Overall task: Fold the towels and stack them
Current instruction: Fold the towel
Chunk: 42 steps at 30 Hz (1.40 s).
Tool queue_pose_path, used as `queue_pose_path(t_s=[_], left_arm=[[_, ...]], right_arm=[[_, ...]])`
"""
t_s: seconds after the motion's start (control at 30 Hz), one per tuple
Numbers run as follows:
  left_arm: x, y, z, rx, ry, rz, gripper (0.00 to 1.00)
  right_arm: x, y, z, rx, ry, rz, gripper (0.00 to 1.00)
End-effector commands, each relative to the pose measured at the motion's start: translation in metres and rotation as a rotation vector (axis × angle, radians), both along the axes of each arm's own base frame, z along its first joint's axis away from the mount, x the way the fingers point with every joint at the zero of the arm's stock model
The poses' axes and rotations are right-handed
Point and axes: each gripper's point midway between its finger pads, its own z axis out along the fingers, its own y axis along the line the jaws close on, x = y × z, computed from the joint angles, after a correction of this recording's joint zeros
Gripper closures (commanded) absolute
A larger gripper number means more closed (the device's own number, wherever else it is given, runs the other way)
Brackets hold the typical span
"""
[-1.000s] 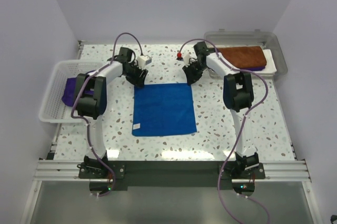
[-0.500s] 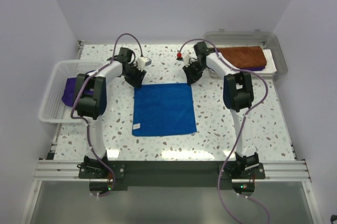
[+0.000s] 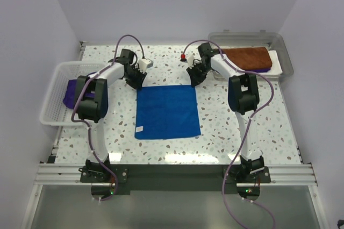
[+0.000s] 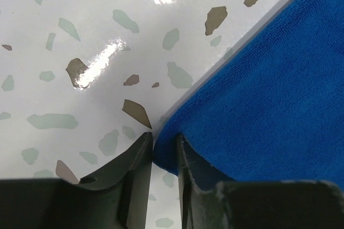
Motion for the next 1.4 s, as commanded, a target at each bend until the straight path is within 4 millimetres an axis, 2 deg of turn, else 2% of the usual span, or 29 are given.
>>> queue_pose_path(t_s=[0.0, 0.1, 0.17, 0.23, 0.27, 0.3, 0.43, 0.7, 0.87, 0.9, 0.97, 1.0, 1.03, 1.13, 1.17, 1.2, 1.23, 1.27, 1.3, 1.33, 1.37], left_arm=[[-0.023, 0.023, -0.023, 0.064, 0.110, 0.027, 0.72], [-0.028, 0.024, -0.031, 0.063, 0.139, 0.030, 0.77], [-0.030, 0.024, -0.035, 0.064, 0.154, 0.029, 0.86], [-0.031, 0.024, -0.040, 0.067, 0.171, 0.028, 0.90], [-0.030, 0.023, -0.040, 0.062, 0.173, 0.025, 0.97], [-0.030, 0.023, -0.042, 0.061, 0.177, 0.025, 1.00], [-0.019, 0.017, -0.030, 0.034, 0.143, 0.010, 1.00], [0.035, 0.010, 0.013, -0.023, -0.065, 0.036, 1.00], [0.049, 0.004, 0.033, -0.058, -0.143, 0.050, 1.00], [0.049, 0.004, 0.035, -0.062, -0.151, 0.057, 1.00], [0.047, 0.004, 0.042, -0.065, -0.172, 0.063, 1.00], [0.046, 0.004, 0.045, -0.070, -0.172, 0.067, 1.00], [0.042, 0.003, 0.044, -0.076, -0.163, 0.070, 1.00], [0.038, 0.002, 0.060, -0.099, -0.197, 0.081, 1.00], [0.034, 0.003, 0.064, -0.101, -0.213, 0.088, 1.00], [0.032, 0.003, 0.066, -0.104, -0.212, 0.093, 1.00], [0.026, 0.003, 0.065, -0.102, -0.202, 0.097, 1.00], [0.024, 0.003, 0.073, -0.111, -0.213, 0.102, 1.00], [0.020, 0.001, 0.074, -0.121, -0.208, 0.105, 1.00], [0.013, 0.001, 0.069, -0.121, -0.190, 0.109, 1.00], [0.011, 0.000, 0.078, -0.125, -0.217, 0.111, 1.00]], right_arm=[[-0.011, -0.011, -0.015, -0.072, 0.031, 0.001, 1.00], [-0.009, -0.013, -0.014, -0.076, 0.024, -0.001, 1.00], [-0.008, -0.013, -0.014, -0.076, 0.022, -0.002, 1.00], [-0.005, -0.012, -0.011, -0.075, 0.008, -0.008, 1.00], [-0.003, -0.011, -0.009, -0.072, 0.001, -0.016, 1.00], [0.003, -0.011, -0.007, -0.073, -0.021, -0.025, 1.00], [0.023, -0.011, 0.011, -0.076, -0.106, -0.062, 1.00], [0.072, -0.014, 0.067, -0.067, -0.337, -0.179, 1.00], [0.084, -0.016, 0.089, -0.066, -0.407, -0.210, 1.00], [0.084, -0.016, 0.089, -0.066, -0.417, -0.212, 1.00], [0.084, -0.018, 0.103, -0.057, -0.454, -0.222, 1.00], [0.082, -0.019, 0.101, -0.058, -0.457, -0.224, 1.00], [0.080, -0.020, 0.112, -0.047, -0.478, -0.226, 1.00], [0.072, -0.021, 0.116, -0.041, -0.475, -0.225, 1.00], [0.069, -0.021, 0.124, -0.033, -0.484, -0.226, 1.00], [0.064, -0.023, 0.120, -0.037, -0.471, -0.225, 1.00], [0.061, -0.024, 0.120, -0.037, -0.468, -0.228, 1.00], [0.059, -0.024, 0.128, -0.033, -0.479, -0.230, 1.00], [0.054, -0.026, 0.124, -0.037, -0.470, -0.235, 1.00], [0.052, -0.027, 0.125, -0.036, -0.473, -0.241, 1.00], [0.049, -0.028, 0.131, -0.030, -0.482, -0.252, 1.00]])
